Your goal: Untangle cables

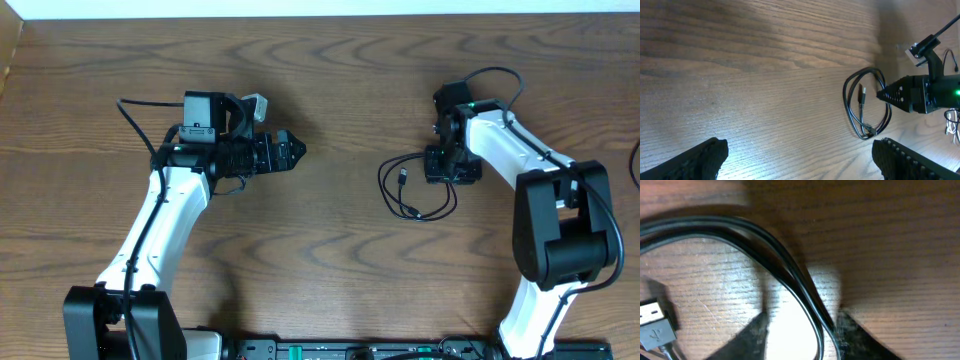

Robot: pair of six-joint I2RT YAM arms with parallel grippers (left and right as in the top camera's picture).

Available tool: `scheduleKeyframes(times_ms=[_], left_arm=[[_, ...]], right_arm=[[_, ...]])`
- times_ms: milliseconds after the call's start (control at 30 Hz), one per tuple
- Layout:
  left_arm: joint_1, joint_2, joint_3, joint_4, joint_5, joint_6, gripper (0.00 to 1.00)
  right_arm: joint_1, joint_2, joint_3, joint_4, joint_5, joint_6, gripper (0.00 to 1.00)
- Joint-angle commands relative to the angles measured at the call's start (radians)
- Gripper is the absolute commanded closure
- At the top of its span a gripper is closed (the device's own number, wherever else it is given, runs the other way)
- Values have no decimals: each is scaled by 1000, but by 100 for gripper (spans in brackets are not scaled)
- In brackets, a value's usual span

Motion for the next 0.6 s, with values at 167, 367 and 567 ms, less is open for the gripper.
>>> scheduleKeyframes(times_ms=[167,367,567], left_arm=[[5,-7,2,-5,-5,21,2],[5,-7,2,-4,-5,21,2],[5,-7,2,-4,-5,21,2]], right_arm=[[5,47,-64,8,-168,-6,99],[5,4,-3,13,-258,-124,99],[3,-131,110,-1,-312,-123,99]])
